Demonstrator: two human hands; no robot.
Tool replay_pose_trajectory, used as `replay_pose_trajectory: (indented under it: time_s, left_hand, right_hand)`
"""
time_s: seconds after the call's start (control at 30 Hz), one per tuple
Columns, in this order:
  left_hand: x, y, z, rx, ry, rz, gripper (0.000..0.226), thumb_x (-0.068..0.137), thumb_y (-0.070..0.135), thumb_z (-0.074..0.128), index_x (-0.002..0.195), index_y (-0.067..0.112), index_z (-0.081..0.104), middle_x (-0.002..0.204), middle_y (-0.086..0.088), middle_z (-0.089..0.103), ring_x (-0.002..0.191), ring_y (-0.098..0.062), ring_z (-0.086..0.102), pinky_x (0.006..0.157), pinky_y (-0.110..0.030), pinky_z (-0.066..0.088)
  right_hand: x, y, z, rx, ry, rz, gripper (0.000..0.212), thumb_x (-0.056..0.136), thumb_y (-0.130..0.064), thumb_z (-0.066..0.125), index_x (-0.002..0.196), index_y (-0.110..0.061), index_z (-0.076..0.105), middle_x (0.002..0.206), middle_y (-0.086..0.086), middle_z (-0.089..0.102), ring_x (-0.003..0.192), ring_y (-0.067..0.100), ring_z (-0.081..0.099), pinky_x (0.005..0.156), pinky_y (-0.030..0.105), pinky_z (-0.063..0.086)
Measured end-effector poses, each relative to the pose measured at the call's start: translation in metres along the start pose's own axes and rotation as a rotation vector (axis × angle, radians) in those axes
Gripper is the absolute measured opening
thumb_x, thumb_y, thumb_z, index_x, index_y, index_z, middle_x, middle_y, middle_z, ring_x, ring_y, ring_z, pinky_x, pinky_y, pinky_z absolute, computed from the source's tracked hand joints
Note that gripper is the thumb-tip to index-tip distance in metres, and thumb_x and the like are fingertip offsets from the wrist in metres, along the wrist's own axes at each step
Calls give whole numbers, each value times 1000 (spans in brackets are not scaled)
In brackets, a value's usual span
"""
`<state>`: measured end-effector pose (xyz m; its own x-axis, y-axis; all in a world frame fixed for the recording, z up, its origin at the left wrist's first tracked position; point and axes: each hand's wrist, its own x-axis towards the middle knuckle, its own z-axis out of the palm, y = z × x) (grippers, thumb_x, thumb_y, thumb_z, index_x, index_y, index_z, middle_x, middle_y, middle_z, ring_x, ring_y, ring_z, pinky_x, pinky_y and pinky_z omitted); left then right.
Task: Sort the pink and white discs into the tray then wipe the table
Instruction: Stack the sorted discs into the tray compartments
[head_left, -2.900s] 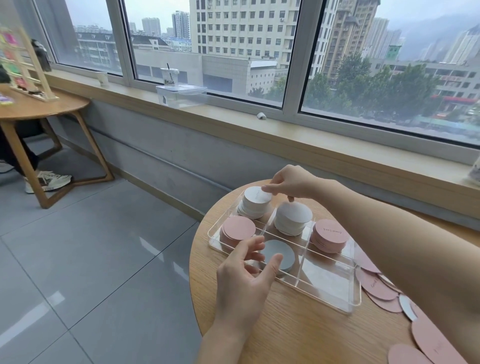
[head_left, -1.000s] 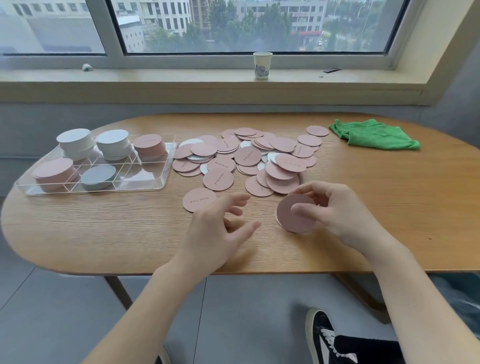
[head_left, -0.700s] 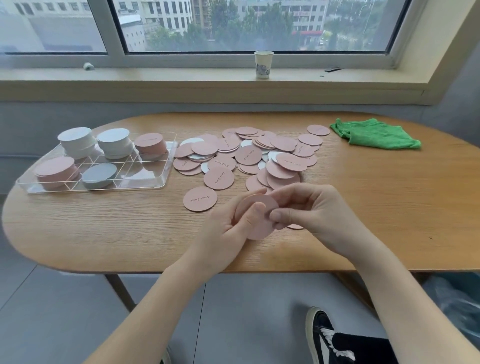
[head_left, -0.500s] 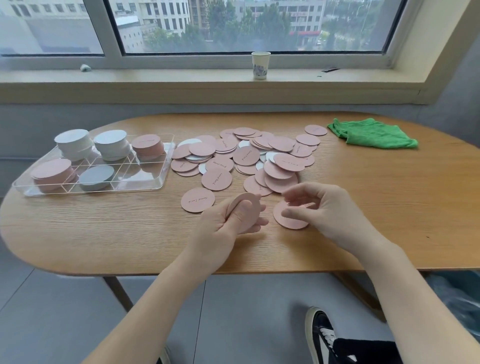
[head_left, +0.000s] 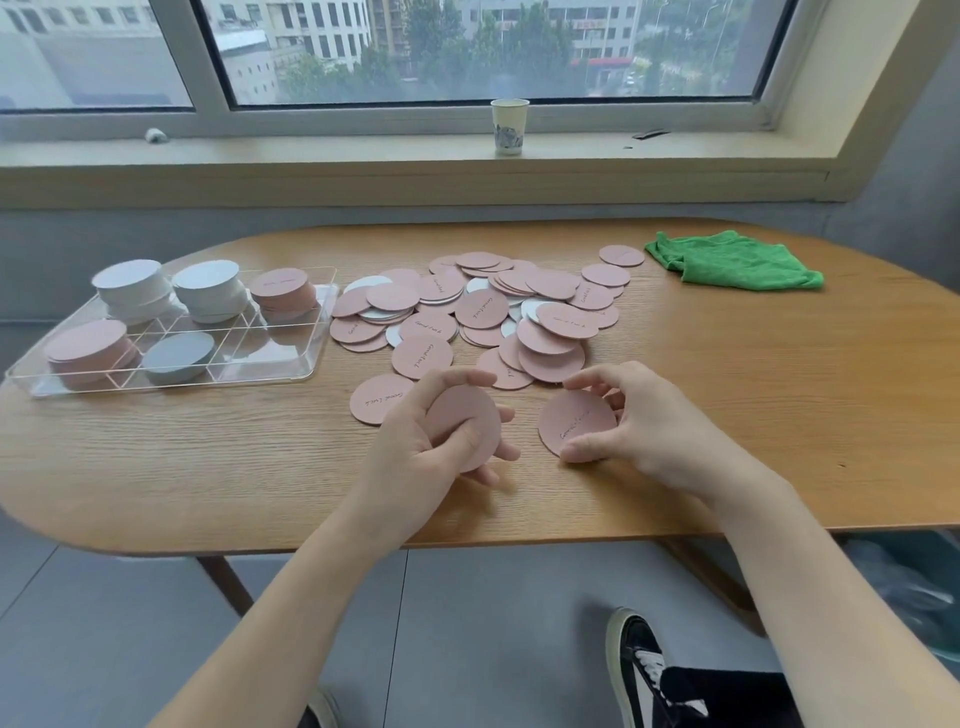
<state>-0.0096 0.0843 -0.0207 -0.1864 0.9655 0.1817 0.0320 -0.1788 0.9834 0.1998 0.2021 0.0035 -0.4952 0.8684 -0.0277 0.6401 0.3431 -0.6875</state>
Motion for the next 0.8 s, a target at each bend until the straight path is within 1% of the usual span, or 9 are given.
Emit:
replay_pose_trajectory:
  time_s: [0.1,0.17,0.23,0.33,0.47,0.57,0.63,0.73,0.8]
  left_hand:
    - [0,-1,0,-56,22,-19,31,100,-6,59,122,16,60,106,-15,76,89,-41,76,62,-33,58]
    - [0,2,0,-94,33,-28,29,97,1,66,122,15,60,105,-16,76,90,-40,76,63,-32,58]
    - [-2,5,2,-102,37,-27,33,91,9,73,121,15,61,99,-12,77,85,-35,76,64,-33,58]
    - [-4,8,1,-122,43,-20,42,83,21,80,120,16,62,85,-2,75,68,-21,73,66,-35,60]
    - [-9,8,-5,-198,9,-32,58,71,48,92,119,25,68,99,-3,72,74,-29,70,72,-43,60]
    - [-12,5,-11,-205,33,2,40,81,20,84,118,22,68,107,6,74,87,-28,73,71,-42,61]
    - [-15,4,-14,-235,27,16,38,85,6,74,118,25,69,109,-1,75,91,-34,74,72,-41,61]
    - [-20,2,-23,-278,0,11,40,91,0,65,125,21,64,115,-16,73,99,-37,74,76,-42,61]
    - [-22,1,-29,-291,15,-4,40,94,-2,62,130,15,60,124,-20,70,103,-39,73,79,-43,61]
  right_hand:
    - [-3,-2,-3,305,49,-26,30,77,-18,87,102,-28,75,97,5,72,80,10,66,73,20,51]
    - [-6,-7,-7,506,53,-95,20,79,-14,83,98,-21,79,95,10,75,79,12,66,73,22,51]
    - [-8,-16,-7,651,23,-161,21,75,-16,83,95,-17,80,98,15,75,83,17,67,78,23,53]
    - [-8,-27,6,769,39,-188,24,71,-22,83,93,-13,79,98,21,73,88,24,67,84,37,53]
    - [-3,-39,35,848,65,-160,23,72,-27,85,88,-14,77,92,14,74,86,24,65,83,44,52]
    - [-3,-53,53,843,100,-162,10,79,-18,83,83,-14,75,83,5,73,79,16,65,77,33,53]
    - [-3,-63,63,853,124,-158,8,82,-13,81,82,-13,73,78,1,71,74,13,63,68,24,52]
    - [-5,-77,81,938,97,-127,11,81,-4,80,86,-3,70,77,4,69,68,12,63,56,21,51]
    - [-5,-84,89,992,71,-112,14,79,-3,81,87,0,70,76,6,69,68,13,66,56,22,52]
